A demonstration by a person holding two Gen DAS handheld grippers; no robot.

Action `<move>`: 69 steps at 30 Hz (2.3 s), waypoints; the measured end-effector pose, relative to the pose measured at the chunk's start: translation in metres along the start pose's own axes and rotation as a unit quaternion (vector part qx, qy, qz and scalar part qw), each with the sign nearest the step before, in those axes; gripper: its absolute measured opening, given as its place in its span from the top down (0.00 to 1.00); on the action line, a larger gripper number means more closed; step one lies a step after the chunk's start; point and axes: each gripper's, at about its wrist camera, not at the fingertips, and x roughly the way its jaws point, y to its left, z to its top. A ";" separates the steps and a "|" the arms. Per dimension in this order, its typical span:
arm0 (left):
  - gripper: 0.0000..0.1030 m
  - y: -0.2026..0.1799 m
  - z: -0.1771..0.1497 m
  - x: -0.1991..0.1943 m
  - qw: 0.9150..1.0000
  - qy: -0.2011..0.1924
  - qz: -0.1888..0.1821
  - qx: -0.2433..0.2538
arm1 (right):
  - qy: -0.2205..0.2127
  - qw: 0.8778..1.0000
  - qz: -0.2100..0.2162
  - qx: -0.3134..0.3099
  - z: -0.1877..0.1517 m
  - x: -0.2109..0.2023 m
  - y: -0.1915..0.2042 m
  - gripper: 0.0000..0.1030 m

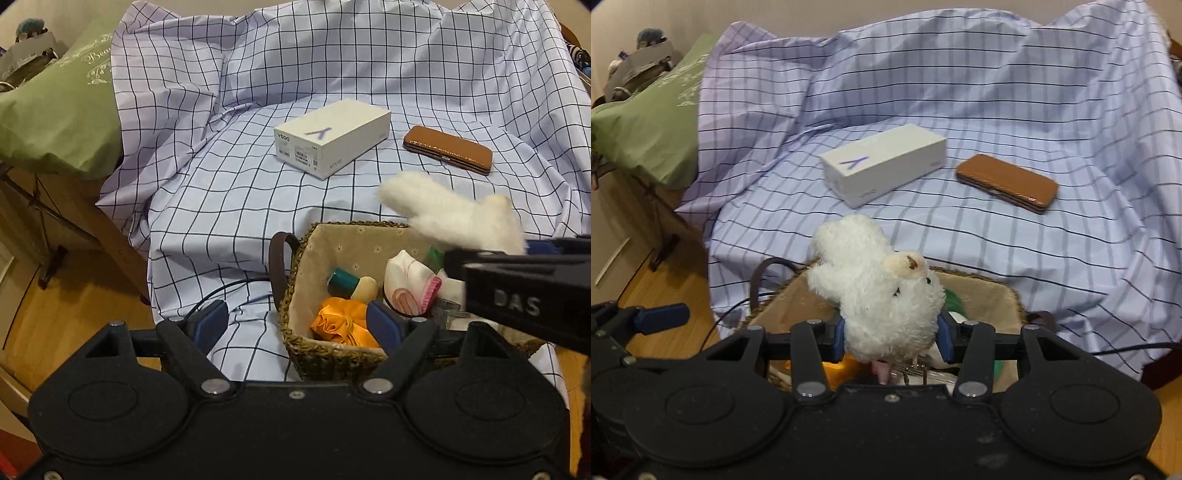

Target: Organize soft objects

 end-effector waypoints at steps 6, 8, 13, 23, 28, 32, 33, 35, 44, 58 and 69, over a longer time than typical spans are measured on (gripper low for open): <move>0.23 -0.003 -0.002 -0.001 1.000 0.004 -0.009 0.005 | -0.017 1.000 0.016 -0.015 0.002 -0.003 0.009 0.41; 0.23 -0.004 -0.002 -0.001 1.000 0.004 -0.010 0.007 | -0.021 1.000 0.016 -0.009 0.002 -0.007 0.005 0.39; 0.23 -0.004 -0.002 -0.001 1.000 0.007 -0.016 0.005 | -0.030 0.999 -0.005 0.015 0.001 -0.014 -0.009 0.34; 0.18 -0.010 0.004 -0.006 1.000 -0.002 -0.027 0.012 | -0.046 0.994 -0.091 0.047 -0.012 -0.032 -0.031 0.15; 0.10 -0.017 0.011 -0.013 0.999 -0.018 -0.032 0.018 | -0.049 0.991 -0.115 0.049 -0.019 -0.042 -0.041 0.06; 0.10 -0.023 0.015 -0.015 0.999 -0.018 -0.040 0.024 | -0.052 0.988 -0.130 0.064 -0.019 -0.048 -0.050 0.00; 0.10 -0.024 0.016 -0.015 0.999 -0.017 -0.043 0.024 | -0.052 0.988 -0.132 0.067 -0.019 -0.050 -0.051 0.00; 0.10 -0.026 0.019 -0.015 0.998 -0.015 -0.049 0.025 | -0.056 0.987 -0.136 0.071 -0.019 -0.052 -0.053 0.00; 0.08 -0.032 0.025 -0.017 0.999 -0.019 -0.039 0.019 | -0.051 0.981 -0.163 0.094 -0.022 -0.054 -0.058 0.00; 0.07 -0.025 0.020 -0.009 1.000 -0.007 -0.025 -0.006 | -0.030 0.983 -0.166 0.077 -0.029 -0.050 -0.044 0.00; 0.07 -0.021 0.016 -0.004 0.999 0.011 -0.038 -0.011 | -0.018 0.983 -0.170 0.072 -0.032 -0.048 -0.043 0.00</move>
